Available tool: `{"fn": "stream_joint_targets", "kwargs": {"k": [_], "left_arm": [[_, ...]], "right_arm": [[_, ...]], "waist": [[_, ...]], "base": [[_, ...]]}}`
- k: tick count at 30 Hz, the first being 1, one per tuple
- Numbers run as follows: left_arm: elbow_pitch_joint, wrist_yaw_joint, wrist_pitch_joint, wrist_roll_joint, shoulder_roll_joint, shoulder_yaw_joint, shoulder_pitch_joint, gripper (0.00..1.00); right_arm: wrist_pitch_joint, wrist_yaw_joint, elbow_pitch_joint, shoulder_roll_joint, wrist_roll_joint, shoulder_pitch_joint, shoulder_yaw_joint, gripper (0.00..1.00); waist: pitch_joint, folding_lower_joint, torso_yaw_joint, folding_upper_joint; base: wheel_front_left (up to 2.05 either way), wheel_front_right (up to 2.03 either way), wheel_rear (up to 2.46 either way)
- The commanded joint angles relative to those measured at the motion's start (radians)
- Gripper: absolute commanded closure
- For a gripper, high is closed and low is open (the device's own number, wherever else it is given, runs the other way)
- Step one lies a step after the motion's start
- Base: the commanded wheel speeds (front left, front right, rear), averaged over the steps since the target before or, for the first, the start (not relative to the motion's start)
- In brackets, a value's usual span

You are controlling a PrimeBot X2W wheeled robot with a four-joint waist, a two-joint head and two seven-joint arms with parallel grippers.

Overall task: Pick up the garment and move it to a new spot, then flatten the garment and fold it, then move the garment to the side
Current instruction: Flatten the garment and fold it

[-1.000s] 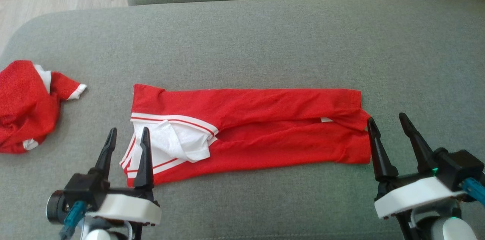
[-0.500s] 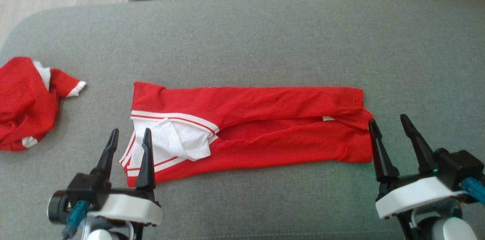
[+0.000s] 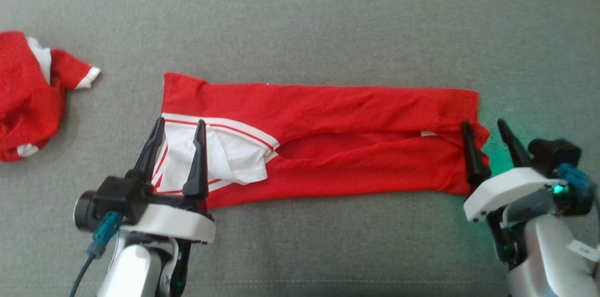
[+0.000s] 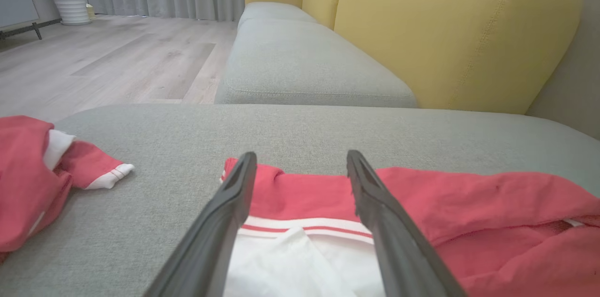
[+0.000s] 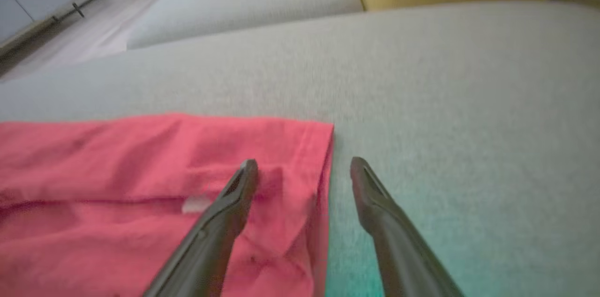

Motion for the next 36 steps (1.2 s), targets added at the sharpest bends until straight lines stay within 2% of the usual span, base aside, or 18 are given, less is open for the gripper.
{"fn": "stream_joint_targets", "kwargs": {"k": [1,5,13,14,15,16,17,22,27,36], "left_arm": [[-0.021,-0.004,-0.01,0.002,0.003,0.03,-0.044,0.0],[0.002,-0.012,-0.014,0.002,-0.009,0.031,-0.066,0.0],[0.009,-0.019,-0.016,0.006,-0.017,0.041,-0.071,0.0],[0.007,-0.02,-0.016,0.007,-0.017,0.043,-0.07,0.0],[0.006,-0.021,-0.016,0.009,-0.018,0.046,-0.07,0.0],[0.004,-0.021,-0.016,0.01,-0.019,0.048,-0.069,0.0],[0.003,-0.022,-0.016,0.011,-0.019,0.05,-0.068,0.0],[0.001,-0.027,-0.016,0.016,-0.021,0.06,-0.064,0.0],[0.0,-0.032,-0.016,0.019,-0.025,0.068,-0.056,0.0],[0.005,-0.04,-0.016,0.02,-0.034,0.076,-0.045,0.0]], "right_arm": [[-0.011,-0.001,0.018,-0.007,0.003,-0.018,0.018,0.0],[-0.015,-0.001,0.156,0.001,0.007,-0.032,0.024,0.0],[-0.017,-0.001,0.219,0.007,0.037,0.0,0.076,0.01],[-0.019,-0.001,0.222,0.007,0.045,0.005,0.081,0.33],[-0.021,-0.001,0.225,0.007,0.052,0.008,0.086,0.58],[-0.023,-0.001,0.228,0.007,0.059,0.008,0.089,0.82],[-0.025,-0.001,0.232,0.007,0.061,0.008,0.09,1.0],[-0.045,-0.001,0.226,0.008,0.053,-0.01,0.074,1.0],[-0.043,-0.001,0.172,0.002,-0.001,-0.021,0.006,1.0],[0.011,-0.001,0.062,-0.099,-0.028,0.007,-0.129,1.0]], "waist": [[0.021,0.0,0.017,0.0],[0.035,0.0,0.025,0.0],[0.037,0.0,0.026,0.0],[0.037,0.0,0.025,0.0],[0.037,0.0,0.024,0.0],[0.037,0.0,0.022,0.0],[0.036,0.0,0.02,0.0],[0.031,0.0,0.008,0.0],[0.019,0.0,-0.005,0.0],[-0.006,0.0,-0.023,0.0]], "base": [[0.0,0.0,0.0],[0.0,0.0,0.0],[0.0,0.0,0.0],[0.0,0.0,0.0],[0.0,0.0,0.0],[0.0,0.0,0.0],[0.0,0.0,0.0],[0.0,0.0,0.0],[0.0,0.0,0.0],[0.0,0.0,0.0]]}}
